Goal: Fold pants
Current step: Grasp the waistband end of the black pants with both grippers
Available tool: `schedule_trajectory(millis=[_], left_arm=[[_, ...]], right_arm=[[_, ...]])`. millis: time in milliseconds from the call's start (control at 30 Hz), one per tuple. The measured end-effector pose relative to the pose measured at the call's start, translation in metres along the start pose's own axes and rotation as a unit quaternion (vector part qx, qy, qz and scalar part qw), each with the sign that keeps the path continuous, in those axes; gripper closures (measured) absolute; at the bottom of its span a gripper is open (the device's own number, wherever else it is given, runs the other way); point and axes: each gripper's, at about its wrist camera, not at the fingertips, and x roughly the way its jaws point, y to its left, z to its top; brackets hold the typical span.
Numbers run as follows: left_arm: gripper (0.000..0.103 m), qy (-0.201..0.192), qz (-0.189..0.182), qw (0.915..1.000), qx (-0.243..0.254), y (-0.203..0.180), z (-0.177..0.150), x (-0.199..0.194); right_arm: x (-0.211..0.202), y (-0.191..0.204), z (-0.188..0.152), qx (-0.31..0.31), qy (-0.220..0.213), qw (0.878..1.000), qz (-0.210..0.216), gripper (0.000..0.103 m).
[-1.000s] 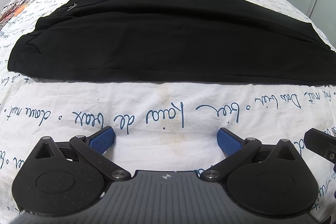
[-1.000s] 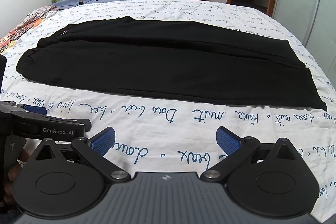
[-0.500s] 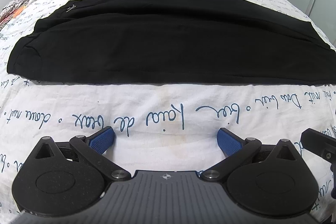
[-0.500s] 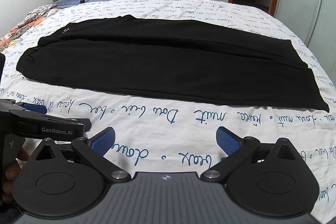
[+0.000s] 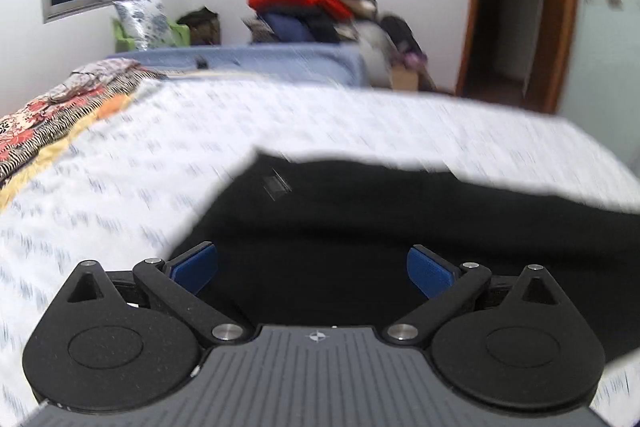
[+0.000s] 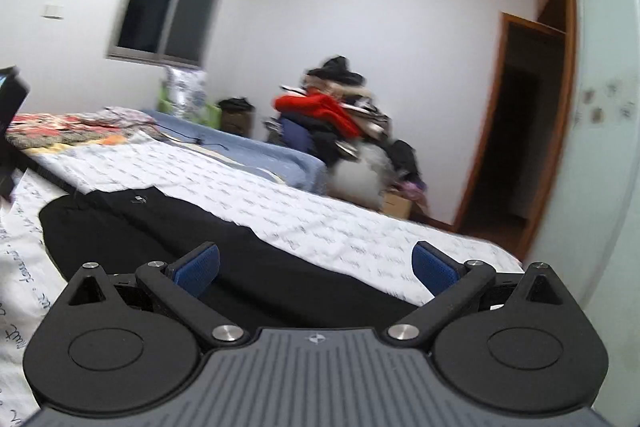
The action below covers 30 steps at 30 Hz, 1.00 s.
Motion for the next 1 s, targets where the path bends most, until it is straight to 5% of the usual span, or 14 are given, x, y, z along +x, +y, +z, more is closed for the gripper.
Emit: schedule_trajectory(millis=[233, 333, 433, 633, 767, 800, 933, 967, 1000], left_arm=[[0.001, 0.079, -0.085, 0.9911, -0.066, 0.098, 0.072, 0.118], [0.003, 0.118, -0.091, 0.9817, -0.119, 0.129, 0.077, 0.169], [0.003, 0.154, -0.14, 0.9644, -0.163, 0.142, 0.075, 0.21], [0.003, 0.199, -0.156, 0.953, -0.167, 0.143, 0.063, 0.258], [0.009, 0.194, -0.191, 0.9503, -0.151, 0.131, 0.067, 0.265], [0.019, 0.194, -0.19, 0.9513, -0.146, 0.128, 0.069, 0.267], [0.029, 0.191, -0.167, 0.9627, -0.094, 0.113, 0.077, 0.277], [0.034, 0.186, -0.16, 0.9655, -0.088, 0.11, 0.078, 0.278], [0.051, 0.178, -0.152, 0.9691, -0.079, 0.108, 0.078, 0.277]], right_arm=[[0.056, -0.025, 0.013, 0.067, 0.035, 0.996, 0.053, 0.0], [0.083, -0.023, 0.013, 0.078, 0.059, 0.993, 0.073, 0.0], [0.108, -0.022, 0.007, 0.098, 0.093, 0.986, 0.096, 0.0], [0.138, -0.016, 0.0, 0.094, 0.12, 0.983, 0.102, 0.0], [0.16, -0.015, -0.004, 0.092, 0.134, 0.981, 0.111, 0.0], [0.167, -0.015, -0.004, 0.09, 0.136, 0.98, 0.113, 0.0], [0.192, -0.018, -0.004, 0.088, 0.137, 0.978, 0.133, 0.0], [0.199, -0.02, -0.003, 0.091, 0.138, 0.976, 0.141, 0.0], [0.207, -0.023, -0.003, 0.095, 0.143, 0.973, 0.152, 0.0]])
